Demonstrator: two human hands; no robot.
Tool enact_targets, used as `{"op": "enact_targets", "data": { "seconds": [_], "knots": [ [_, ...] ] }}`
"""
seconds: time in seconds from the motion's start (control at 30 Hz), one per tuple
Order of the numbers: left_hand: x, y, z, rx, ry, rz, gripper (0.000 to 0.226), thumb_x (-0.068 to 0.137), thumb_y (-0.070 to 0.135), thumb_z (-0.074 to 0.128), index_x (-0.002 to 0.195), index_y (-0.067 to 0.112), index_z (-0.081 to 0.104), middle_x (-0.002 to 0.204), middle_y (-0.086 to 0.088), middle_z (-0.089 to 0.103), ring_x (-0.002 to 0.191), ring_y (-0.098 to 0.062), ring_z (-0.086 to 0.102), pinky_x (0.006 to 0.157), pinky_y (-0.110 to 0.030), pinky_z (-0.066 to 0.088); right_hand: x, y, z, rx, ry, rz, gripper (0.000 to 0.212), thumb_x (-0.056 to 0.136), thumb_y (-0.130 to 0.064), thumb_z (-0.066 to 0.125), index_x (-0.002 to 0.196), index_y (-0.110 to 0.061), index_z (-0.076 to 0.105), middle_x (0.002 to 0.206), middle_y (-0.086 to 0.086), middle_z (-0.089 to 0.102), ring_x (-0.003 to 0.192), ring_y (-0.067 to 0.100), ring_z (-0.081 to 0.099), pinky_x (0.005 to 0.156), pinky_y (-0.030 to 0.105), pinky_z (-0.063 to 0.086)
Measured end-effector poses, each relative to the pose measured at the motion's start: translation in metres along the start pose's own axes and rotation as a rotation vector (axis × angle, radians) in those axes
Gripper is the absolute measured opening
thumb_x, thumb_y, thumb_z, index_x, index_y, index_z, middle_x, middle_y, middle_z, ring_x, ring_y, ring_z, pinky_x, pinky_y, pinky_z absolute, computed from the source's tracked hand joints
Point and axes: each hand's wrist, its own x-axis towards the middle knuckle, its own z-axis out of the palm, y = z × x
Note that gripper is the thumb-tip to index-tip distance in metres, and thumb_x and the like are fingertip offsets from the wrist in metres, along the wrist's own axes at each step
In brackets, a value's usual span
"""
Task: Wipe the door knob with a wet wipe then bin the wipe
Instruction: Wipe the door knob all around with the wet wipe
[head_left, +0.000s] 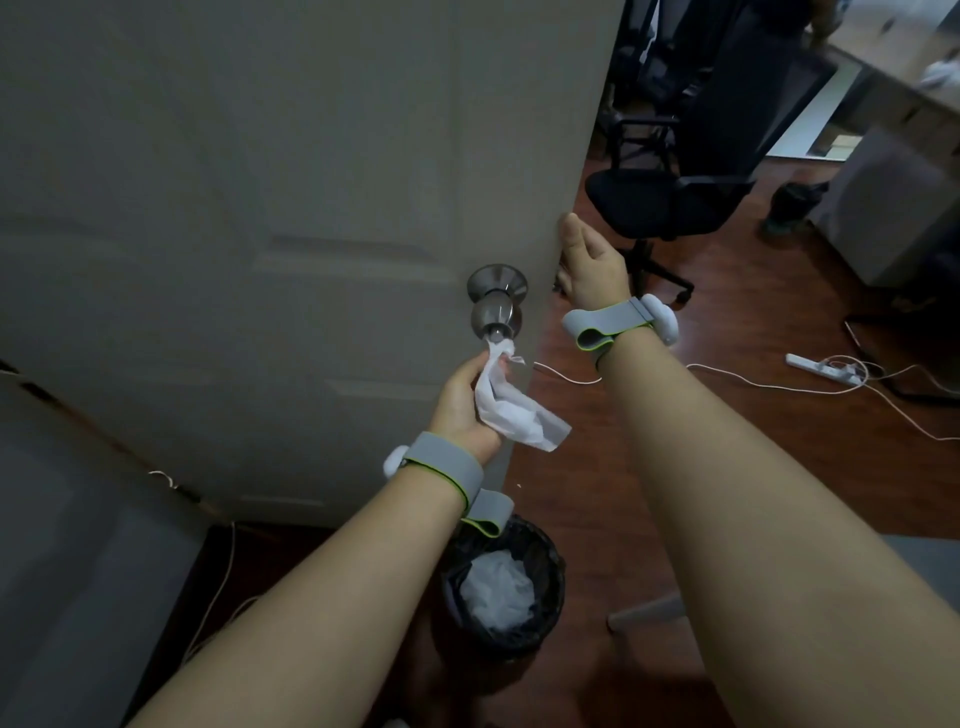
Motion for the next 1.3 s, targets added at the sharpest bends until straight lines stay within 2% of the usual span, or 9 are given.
{"op": "enact_targets", "data": {
  "seconds": [0.23, 0.37, 0.5, 0.6, 0.67, 0.8, 1.03, 1.2, 1.3],
  "knots": [
    [-0.010, -0.007, 0.015, -0.182, -0.088, -0.060, 0.064, 0.098, 0.015, 0.029, 0.045, 0.011, 0.065, 0.043, 0.005, 0.059, 0.037, -0.003, 0.057, 0.040, -0.011, 0.047, -0.001, -0.001, 0.001, 0.021, -0.024, -0.004, 0.039, 0.098, -0.023, 0.047, 0.124, 0.005, 0.056, 0.061, -0.013, 0.061, 0.042, -0.005, 0.051, 0.047, 0.007, 0.040],
    [-0.011, 0.000, 0.032, -0.187, -0.111, -0.021, 0.042, 0.099, 0.020, 0.029, 0.063, 0.013, 0.049, 0.040, 0.007, 0.050, 0.033, 0.000, 0.047, 0.037, -0.008, 0.039, 0.001, 0.000, 0.000, 0.024, -0.033, -0.003, 0.040, 0.099, -0.023, 0.046, 0.125, 0.006, 0.055, 0.048, -0.017, 0.060, 0.040, -0.005, 0.050, 0.046, 0.007, 0.040],
    [-0.011, 0.000, 0.032, 0.006, -0.102, -0.037, 0.041, 0.097, 0.029, 0.040, 0.060, 0.020, 0.055, 0.040, 0.012, 0.056, 0.037, 0.000, 0.053, 0.038, -0.011, 0.043, 0.000, 0.000, 0.000, 0.009, -0.014, -0.006, 0.039, 0.098, -0.023, 0.047, 0.126, 0.002, 0.056, 0.083, 0.002, 0.065, 0.062, 0.000, 0.056, 0.058, 0.013, 0.046],
    [-0.016, -0.007, 0.022, 0.154, 0.025, -0.061, 0.031, 0.093, 0.029, 0.053, 0.066, 0.017, 0.063, 0.046, 0.006, 0.064, 0.042, -0.006, 0.060, 0.046, -0.010, 0.049, 0.000, 0.000, -0.001, 0.008, -0.023, -0.003, 0.039, 0.098, -0.024, 0.048, 0.126, 0.002, 0.056, 0.073, -0.007, 0.066, 0.059, -0.001, 0.055, 0.054, 0.012, 0.044],
    [-0.018, -0.015, 0.014, 0.351, 0.225, 0.107, 0.014, 0.088, 0.026, 0.062, 0.086, 0.013, 0.067, 0.068, 0.000, 0.069, 0.064, -0.012, 0.065, 0.065, -0.015, 0.052, 0.000, 0.001, -0.001, -0.005, -0.042, -0.003, 0.040, 0.098, -0.025, 0.049, 0.125, 0.003, 0.057, 0.060, -0.016, 0.061, 0.047, -0.005, 0.050, 0.049, 0.010, 0.040],
    [-0.017, -0.018, 0.005, 0.608, 0.570, 0.654, 0.013, 0.086, 0.027, 0.064, 0.086, 0.013, 0.066, 0.082, -0.001, 0.068, 0.073, -0.012, 0.060, 0.066, -0.013, 0.042, 0.001, 0.001, -0.001, -0.021, -0.023, -0.009, 0.040, 0.097, -0.026, 0.049, 0.125, 0.003, 0.057, 0.065, -0.010, 0.059, 0.044, -0.005, 0.049, 0.049, 0.009, 0.040],
    [-0.004, 0.001, -0.001, 1.101, 0.305, 1.269, 0.006, 0.080, 0.002, 0.067, 0.084, 0.002, 0.070, 0.085, -0.015, 0.067, 0.082, -0.011, 0.056, 0.075, 0.004, 0.033, 0.003, 0.002, 0.000, -0.025, 0.004, -0.004, 0.041, 0.098, -0.025, 0.048, 0.127, 0.002, 0.056, 0.073, -0.003, 0.058, 0.043, -0.007, 0.050, 0.048, 0.010, 0.040],
    [-0.006, 0.021, -0.009, 1.469, 0.140, 1.392, 0.011, 0.084, 0.012, 0.064, 0.089, 0.009, 0.073, 0.078, -0.016, 0.064, 0.067, -0.030, 0.061, 0.058, -0.030, 0.050, 0.003, 0.000, 0.001, 0.005, -0.010, 0.011, 0.040, 0.098, -0.023, 0.049, 0.125, 0.005, 0.056, 0.051, -0.017, 0.059, 0.040, -0.006, 0.049, 0.047, 0.008, 0.040],
    [-0.008, 0.039, -0.008, 1.780, -0.031, 1.500, 0.016, 0.090, 0.019, 0.058, 0.096, 0.015, 0.071, 0.085, -0.013, 0.066, 0.069, -0.032, 0.061, 0.050, -0.036, 0.051, 0.000, -0.001, 0.002, -0.001, -0.013, 0.000, 0.041, 0.098, -0.026, 0.049, 0.126, 0.003, 0.056, 0.064, -0.012, 0.059, 0.041, -0.006, 0.050, 0.048, 0.007, 0.040]
  ]
}}
